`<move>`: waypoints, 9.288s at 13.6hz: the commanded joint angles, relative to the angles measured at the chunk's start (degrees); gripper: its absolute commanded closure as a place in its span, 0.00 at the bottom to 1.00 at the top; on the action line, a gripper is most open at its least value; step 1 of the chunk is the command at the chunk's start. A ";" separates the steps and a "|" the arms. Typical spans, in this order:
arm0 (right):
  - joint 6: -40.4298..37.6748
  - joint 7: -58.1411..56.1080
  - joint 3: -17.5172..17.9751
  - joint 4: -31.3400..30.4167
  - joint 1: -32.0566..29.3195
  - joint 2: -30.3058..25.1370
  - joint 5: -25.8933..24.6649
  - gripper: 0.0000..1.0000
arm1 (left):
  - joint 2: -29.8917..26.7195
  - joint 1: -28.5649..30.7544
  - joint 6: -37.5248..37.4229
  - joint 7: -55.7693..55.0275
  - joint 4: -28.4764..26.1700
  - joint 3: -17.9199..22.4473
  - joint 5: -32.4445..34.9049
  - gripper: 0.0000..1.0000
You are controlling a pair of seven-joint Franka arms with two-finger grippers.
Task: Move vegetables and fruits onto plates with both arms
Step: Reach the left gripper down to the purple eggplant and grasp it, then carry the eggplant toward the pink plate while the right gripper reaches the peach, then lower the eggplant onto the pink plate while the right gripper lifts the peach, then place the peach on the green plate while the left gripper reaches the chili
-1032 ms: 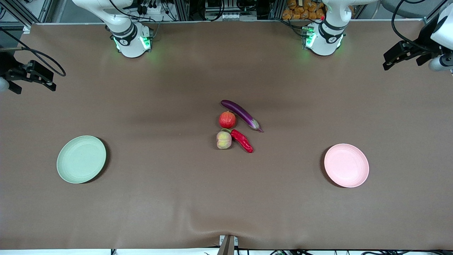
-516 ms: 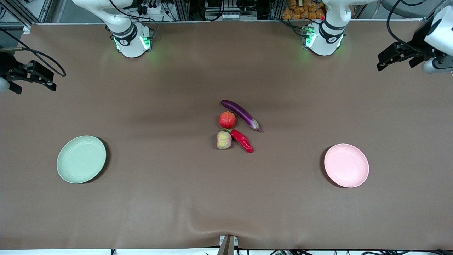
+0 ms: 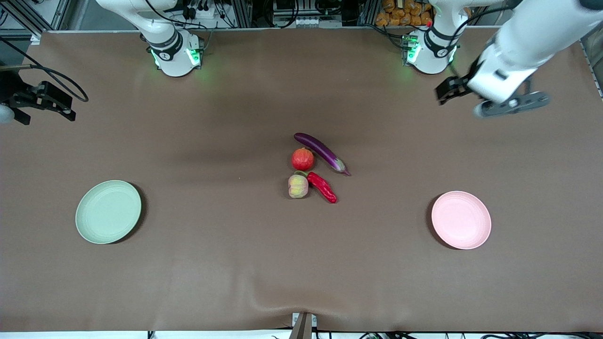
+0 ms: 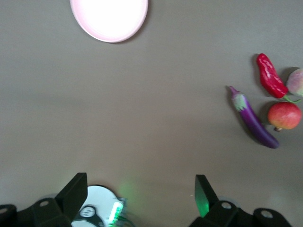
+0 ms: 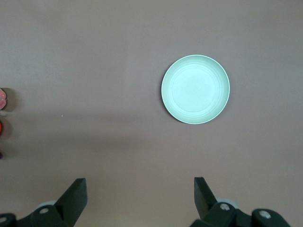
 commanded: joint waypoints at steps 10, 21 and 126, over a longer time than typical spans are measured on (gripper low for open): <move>-0.62 -0.03 0.54 -0.62 -0.94 -0.77 -0.19 0.00 | 11.46 -3.83 21.01 -27.58 -6.98 -9.53 -0.48 0.00; -0.71 -0.03 0.54 -0.45 -0.94 -0.68 -0.28 0.00 | 25.52 -13.24 40.18 -59.76 -9.27 -9.53 12.78 0.00; 23.45 -29.90 -22.40 -2.63 5.40 38.08 12.37 1.00 | 47.94 26.68 31.75 -21.48 4.79 -30.63 47.60 0.00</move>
